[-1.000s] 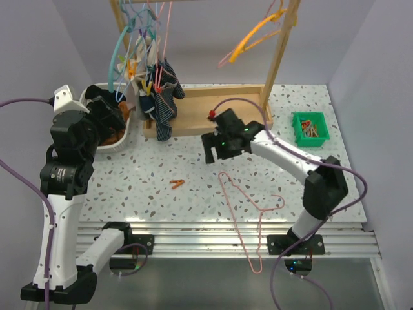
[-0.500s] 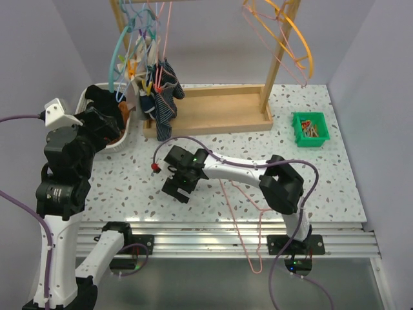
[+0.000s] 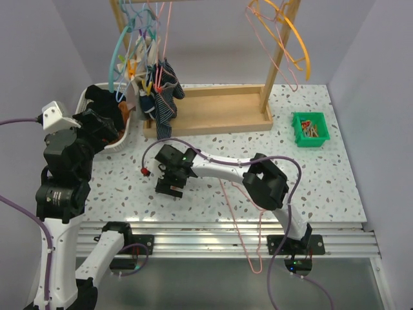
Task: Remove the underwear clipped to the hanger
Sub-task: Pick up the clamp at the center of the board.
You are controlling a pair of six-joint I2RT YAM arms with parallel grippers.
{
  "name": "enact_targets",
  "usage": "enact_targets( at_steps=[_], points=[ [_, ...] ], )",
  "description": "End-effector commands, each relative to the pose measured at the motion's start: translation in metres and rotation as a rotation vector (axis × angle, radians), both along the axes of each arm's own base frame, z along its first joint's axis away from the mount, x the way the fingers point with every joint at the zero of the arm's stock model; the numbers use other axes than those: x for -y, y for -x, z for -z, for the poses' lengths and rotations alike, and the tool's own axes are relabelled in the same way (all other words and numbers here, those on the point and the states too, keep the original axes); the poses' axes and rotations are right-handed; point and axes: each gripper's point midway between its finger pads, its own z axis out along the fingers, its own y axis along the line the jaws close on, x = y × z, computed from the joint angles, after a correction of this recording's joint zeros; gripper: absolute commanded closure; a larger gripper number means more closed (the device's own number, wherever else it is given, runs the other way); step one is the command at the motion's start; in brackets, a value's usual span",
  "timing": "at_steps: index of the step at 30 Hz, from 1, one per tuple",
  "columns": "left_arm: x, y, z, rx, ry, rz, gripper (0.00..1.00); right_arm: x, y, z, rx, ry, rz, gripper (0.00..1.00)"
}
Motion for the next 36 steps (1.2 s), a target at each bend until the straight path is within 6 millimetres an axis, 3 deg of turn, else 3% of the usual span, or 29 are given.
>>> enact_targets(
  at_steps=[1,7,17,21,29,32,36],
  points=[
    [-0.004,0.0,0.004,-0.01,-0.017,-0.021,0.0,-0.027,-0.019,-0.018,0.074,-0.069,-0.047,0.12],
    [-0.007,0.001,0.004,-0.014,-0.036,-0.032,0.0,-0.038,-0.016,-0.005,0.018,-0.054,-0.058,0.12],
    [-0.007,-0.001,0.006,-0.023,-0.045,-0.028,0.0,-0.024,-0.019,0.003,0.034,-0.007,-0.04,0.12],
    [-0.008,0.0,0.007,-0.028,-0.053,-0.03,0.0,-0.015,-0.021,0.012,0.004,0.022,0.002,0.18],
    [-0.009,0.003,0.009,-0.029,-0.059,-0.035,0.0,0.005,-0.023,0.021,-0.057,0.07,0.072,0.38],
    [-0.008,0.001,0.009,-0.027,-0.054,-0.029,0.0,0.006,-0.021,0.018,-0.07,0.065,0.079,0.51],
    [-0.008,0.001,0.009,-0.024,-0.051,-0.027,0.0,0.006,-0.019,0.015,-0.094,0.056,0.089,0.77]
  ],
)
